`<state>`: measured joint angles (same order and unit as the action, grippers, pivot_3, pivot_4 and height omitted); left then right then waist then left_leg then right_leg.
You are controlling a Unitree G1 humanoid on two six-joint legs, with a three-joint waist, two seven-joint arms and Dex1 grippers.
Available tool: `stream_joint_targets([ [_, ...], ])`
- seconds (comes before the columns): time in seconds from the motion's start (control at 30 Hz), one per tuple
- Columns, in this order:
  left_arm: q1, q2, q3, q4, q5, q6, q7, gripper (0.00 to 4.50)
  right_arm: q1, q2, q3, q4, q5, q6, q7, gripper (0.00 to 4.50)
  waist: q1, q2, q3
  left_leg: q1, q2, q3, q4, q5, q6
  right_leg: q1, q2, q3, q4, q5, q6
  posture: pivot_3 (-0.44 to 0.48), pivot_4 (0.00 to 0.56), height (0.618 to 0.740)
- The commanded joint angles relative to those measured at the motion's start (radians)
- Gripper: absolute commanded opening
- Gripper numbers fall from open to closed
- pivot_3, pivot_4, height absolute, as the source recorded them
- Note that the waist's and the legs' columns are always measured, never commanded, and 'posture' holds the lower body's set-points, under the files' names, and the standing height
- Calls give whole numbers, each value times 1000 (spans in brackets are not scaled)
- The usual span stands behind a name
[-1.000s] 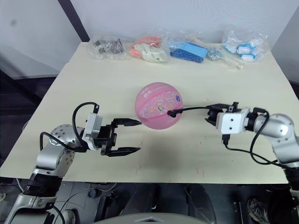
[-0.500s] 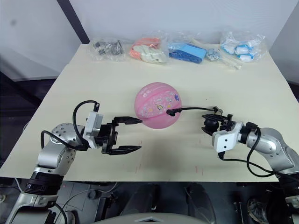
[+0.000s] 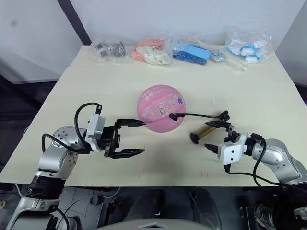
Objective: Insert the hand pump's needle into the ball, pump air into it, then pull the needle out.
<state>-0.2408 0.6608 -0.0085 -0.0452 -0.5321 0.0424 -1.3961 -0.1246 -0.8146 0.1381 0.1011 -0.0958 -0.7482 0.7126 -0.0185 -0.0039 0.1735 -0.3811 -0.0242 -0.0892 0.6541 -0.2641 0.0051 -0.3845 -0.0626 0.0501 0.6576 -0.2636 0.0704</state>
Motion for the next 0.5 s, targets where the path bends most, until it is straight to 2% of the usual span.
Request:
stream_joint_targets([
  [0.03,-24,-5,38,12,-10,-20,11,4500,47,-1,-23,-126,288,109,77,4476,0,0,0,0,0,0,0,0,0,0,0,0,0,0,0,0,150,736],
  [0.27,-57,-26,62,48,-14,-27,39,4500,173,-4,-59,-388,663,421,155,4476,2,0,0,0,1,-1,0,0,0,0,0,0,0,0,0,0,150,736],
  [0.4,-104,-41,79,89,-7,-29,69,4500,265,-19,-141,-529,841,574,160,4476,5,-1,0,0,1,-2,1,0,0,0,0,-1,1,0,0,0,150,736],
  [0.5,-144,-45,87,122,5,-30,97,4500,322,-16,-206,-591,902,632,165,4476,3,-2,0,-1,1,-2,1,0,0,0,0,-1,0,0,0,0,150,736],
])
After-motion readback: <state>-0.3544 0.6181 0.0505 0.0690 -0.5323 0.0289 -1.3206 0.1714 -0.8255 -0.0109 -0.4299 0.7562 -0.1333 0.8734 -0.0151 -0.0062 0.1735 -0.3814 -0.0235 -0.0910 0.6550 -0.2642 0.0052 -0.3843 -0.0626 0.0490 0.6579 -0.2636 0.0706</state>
